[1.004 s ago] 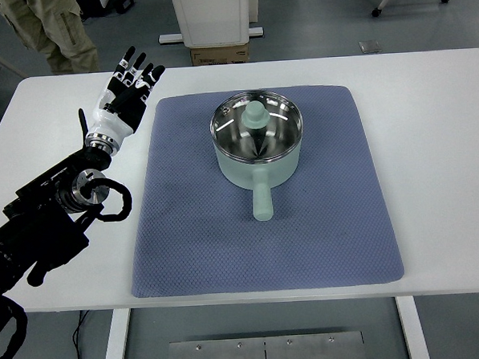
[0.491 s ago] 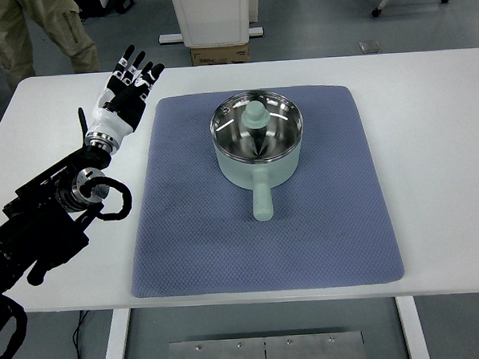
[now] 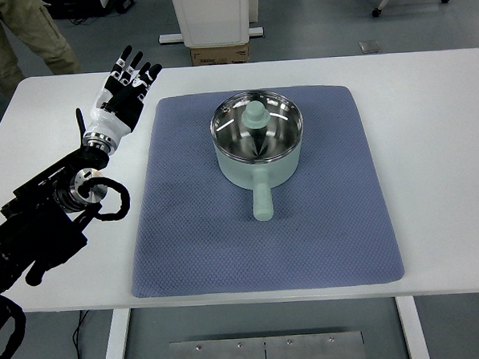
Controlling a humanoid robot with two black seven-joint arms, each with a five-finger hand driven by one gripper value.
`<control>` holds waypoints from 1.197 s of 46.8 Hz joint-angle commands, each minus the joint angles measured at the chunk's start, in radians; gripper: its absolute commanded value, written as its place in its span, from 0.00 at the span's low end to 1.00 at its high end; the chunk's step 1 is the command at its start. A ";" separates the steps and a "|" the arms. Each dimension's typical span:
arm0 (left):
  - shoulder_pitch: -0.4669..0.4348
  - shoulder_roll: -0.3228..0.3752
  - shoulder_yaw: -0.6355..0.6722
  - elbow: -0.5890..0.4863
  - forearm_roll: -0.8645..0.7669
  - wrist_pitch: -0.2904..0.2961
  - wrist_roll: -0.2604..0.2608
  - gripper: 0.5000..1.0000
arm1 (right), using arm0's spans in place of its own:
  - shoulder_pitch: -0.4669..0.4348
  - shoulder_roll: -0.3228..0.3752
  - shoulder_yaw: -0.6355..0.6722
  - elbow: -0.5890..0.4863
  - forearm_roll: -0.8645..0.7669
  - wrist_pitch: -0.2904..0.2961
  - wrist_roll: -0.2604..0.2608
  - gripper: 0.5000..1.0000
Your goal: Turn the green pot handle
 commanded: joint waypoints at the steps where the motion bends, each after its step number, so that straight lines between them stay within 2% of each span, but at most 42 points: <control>1: -0.002 0.000 -0.002 0.000 0.001 0.000 0.000 1.00 | 0.000 0.000 0.000 0.000 0.000 0.000 0.000 1.00; 28: -0.002 0.005 0.000 0.000 0.031 -0.009 -0.005 1.00 | 0.000 0.000 0.000 0.000 0.000 0.000 0.000 1.00; 31: -0.002 0.017 -0.002 0.000 0.070 -0.010 -0.034 1.00 | 0.000 0.000 0.000 0.000 0.000 0.000 0.000 1.00; 38: -0.003 0.043 0.000 -0.009 0.152 -0.015 -0.163 1.00 | 0.000 0.000 0.000 0.000 0.000 0.000 0.000 1.00; 40: -0.005 0.061 0.001 -0.012 0.163 -0.015 -0.180 1.00 | 0.000 0.000 0.000 0.000 0.000 0.000 0.000 1.00; 45: -0.016 0.106 0.006 -0.044 0.166 -0.016 -0.180 1.00 | 0.000 0.000 0.000 0.000 0.000 0.000 0.000 1.00; 56: -0.026 0.284 0.029 -0.277 0.176 -0.009 -0.180 1.00 | 0.000 0.000 0.000 0.000 0.000 0.000 0.000 1.00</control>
